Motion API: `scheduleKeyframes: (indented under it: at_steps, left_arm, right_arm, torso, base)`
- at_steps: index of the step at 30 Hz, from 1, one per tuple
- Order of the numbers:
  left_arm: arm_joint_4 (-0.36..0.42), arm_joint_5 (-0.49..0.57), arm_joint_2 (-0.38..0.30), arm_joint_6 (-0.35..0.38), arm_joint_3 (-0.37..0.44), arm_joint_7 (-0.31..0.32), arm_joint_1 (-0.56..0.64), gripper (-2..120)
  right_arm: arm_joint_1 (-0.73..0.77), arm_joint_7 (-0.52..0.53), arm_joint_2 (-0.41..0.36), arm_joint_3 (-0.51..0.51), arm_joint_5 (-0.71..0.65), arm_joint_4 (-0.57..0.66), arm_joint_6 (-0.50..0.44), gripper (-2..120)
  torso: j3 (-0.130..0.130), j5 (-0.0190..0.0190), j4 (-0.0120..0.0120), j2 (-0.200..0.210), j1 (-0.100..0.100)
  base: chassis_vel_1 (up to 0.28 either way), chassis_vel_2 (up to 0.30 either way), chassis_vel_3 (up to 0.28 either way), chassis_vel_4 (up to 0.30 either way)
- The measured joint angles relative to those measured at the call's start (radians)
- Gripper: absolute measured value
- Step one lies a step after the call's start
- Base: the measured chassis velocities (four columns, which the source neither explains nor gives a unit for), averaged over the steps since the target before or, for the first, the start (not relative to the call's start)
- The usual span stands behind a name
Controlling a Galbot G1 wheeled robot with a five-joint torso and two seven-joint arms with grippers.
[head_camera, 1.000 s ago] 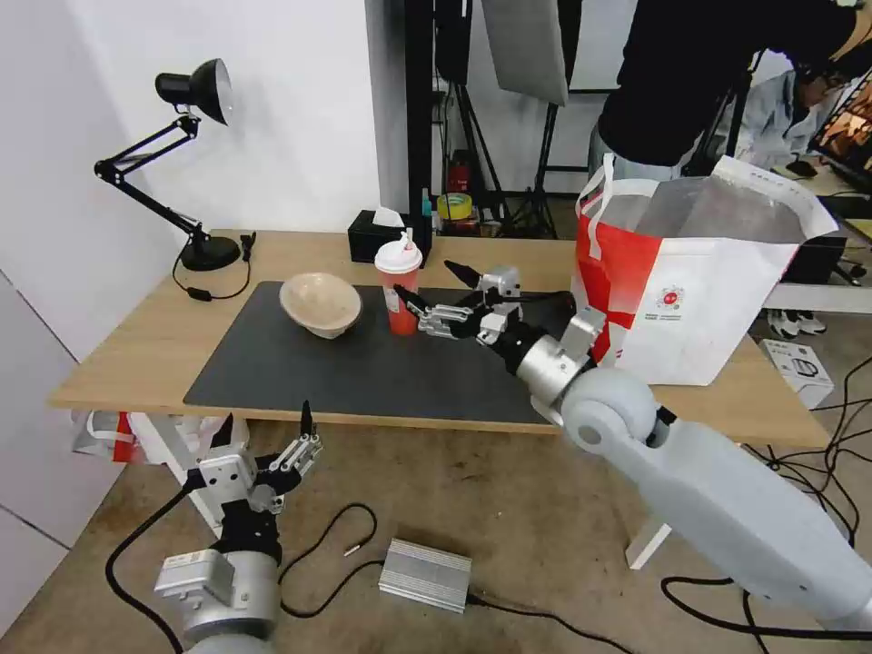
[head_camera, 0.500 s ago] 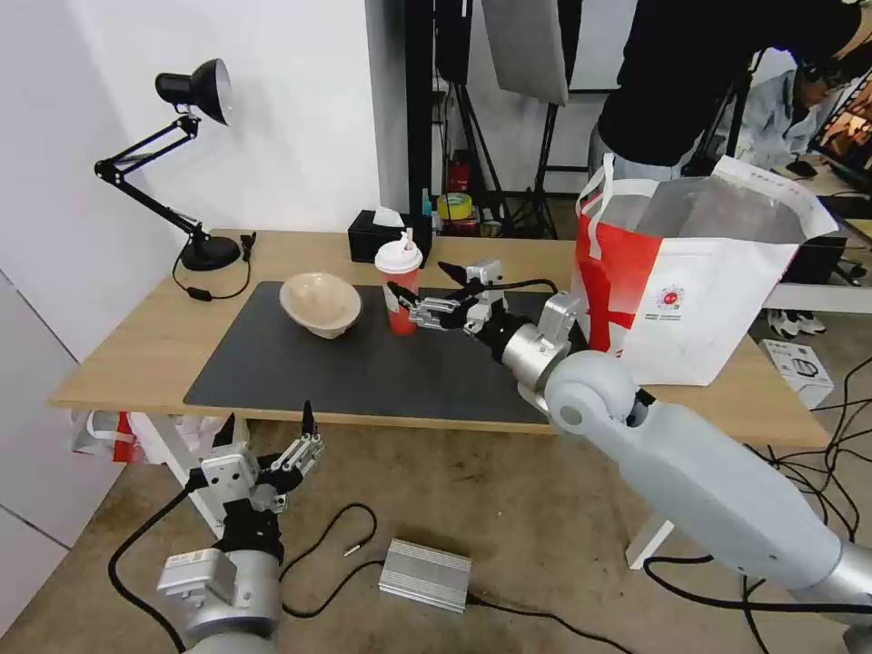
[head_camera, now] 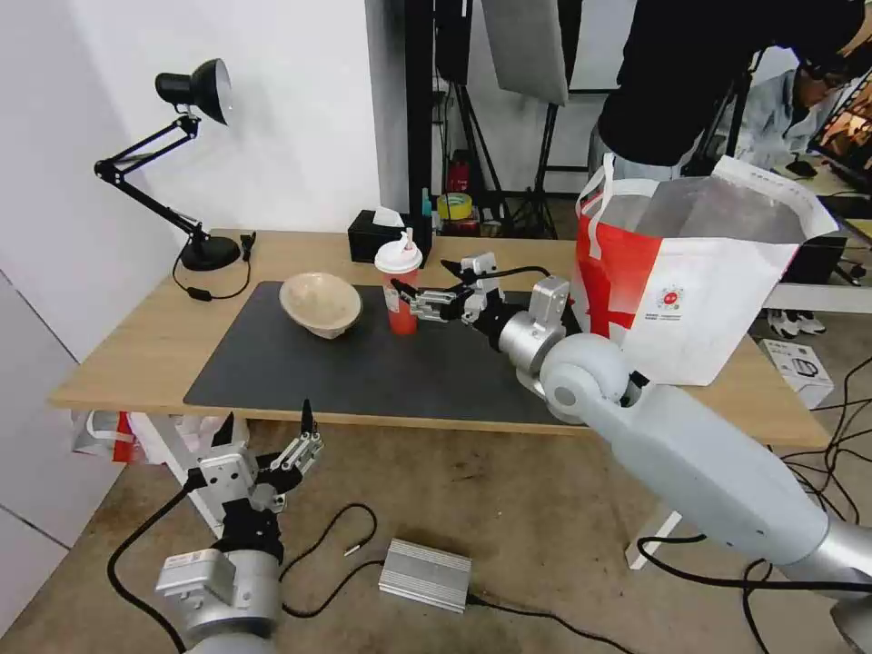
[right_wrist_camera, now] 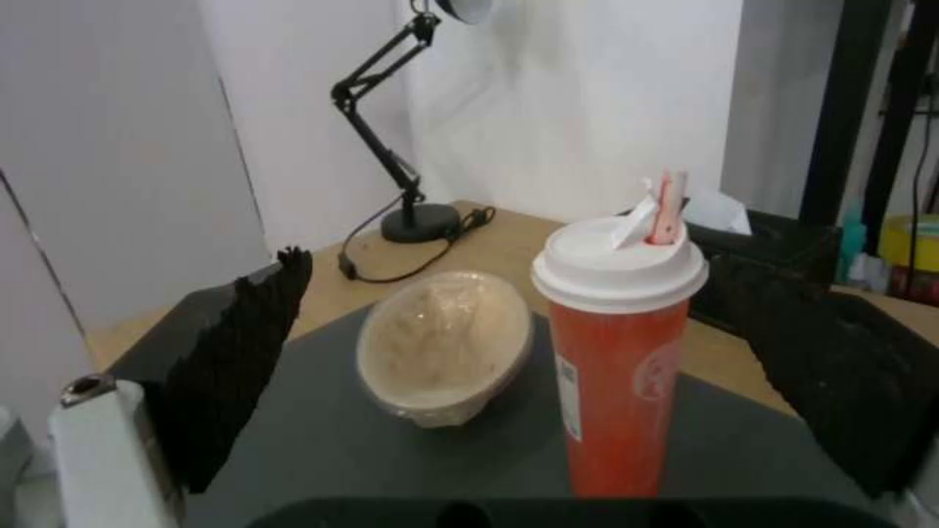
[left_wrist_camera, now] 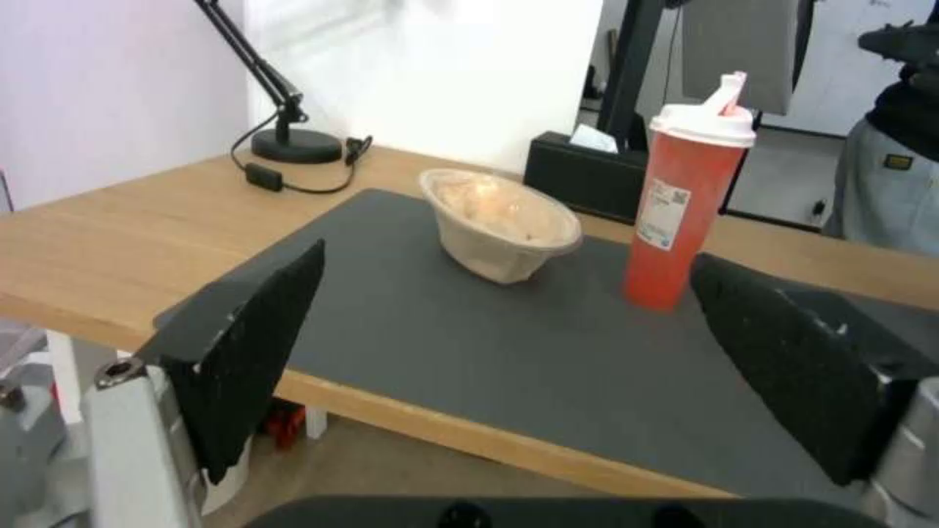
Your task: Pick up the trash from the table and place it into the takeout bag.
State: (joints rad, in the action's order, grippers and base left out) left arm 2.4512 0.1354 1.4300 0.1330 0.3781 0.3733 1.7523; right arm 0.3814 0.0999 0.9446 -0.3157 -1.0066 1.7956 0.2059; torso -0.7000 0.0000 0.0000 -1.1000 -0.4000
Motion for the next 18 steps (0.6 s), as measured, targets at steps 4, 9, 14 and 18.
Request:
scheduleKeyframes:
  at_steps: [4, 9, 14, 18]
  left_arm:
    - [0.000, 0.000, 0.000, 0.000, 0.000, 0.000, -0.002, 100]
    - [0.000, 0.000, 0.001, 0.000, -0.001, 0.000, -0.004, 100]
    - [0.000, 0.000, 0.006, 0.000, -0.002, 0.000, -0.004, 100]
    - [0.001, 0.000, 0.010, 0.000, -0.005, 0.000, -0.005, 100]
  right_arm:
    - [-0.008, 0.001, -0.001, -0.003, 0.000, -0.008, 0.001, 100]
    - [-0.048, 0.002, -0.004, -0.016, -0.018, -0.034, 0.006, 100]
    - [-0.073, 0.018, -0.001, -0.028, -0.034, -0.052, 0.013, 100]
    - [-0.084, 0.029, 0.003, -0.035, -0.037, -0.067, 0.016, 100]
  torso:
    - [0.000, 0.0000, -0.0001, 0.000, 0.000]
    - [0.000, 0.0000, -0.0001, 0.000, 0.000]
    - [0.000, 0.0000, 0.0000, 0.000, 0.000]
    - [0.000, 0.0000, 0.0000, 0.000, 0.000]
  base:
    - [0.000, 0.000, 0.000, 0.000]
    - [0.000, 0.000, 0.000, 0.000]
    - [0.000, 0.000, 0.000, 0.000]
    - [0.000, 0.000, 0.000, 0.000]
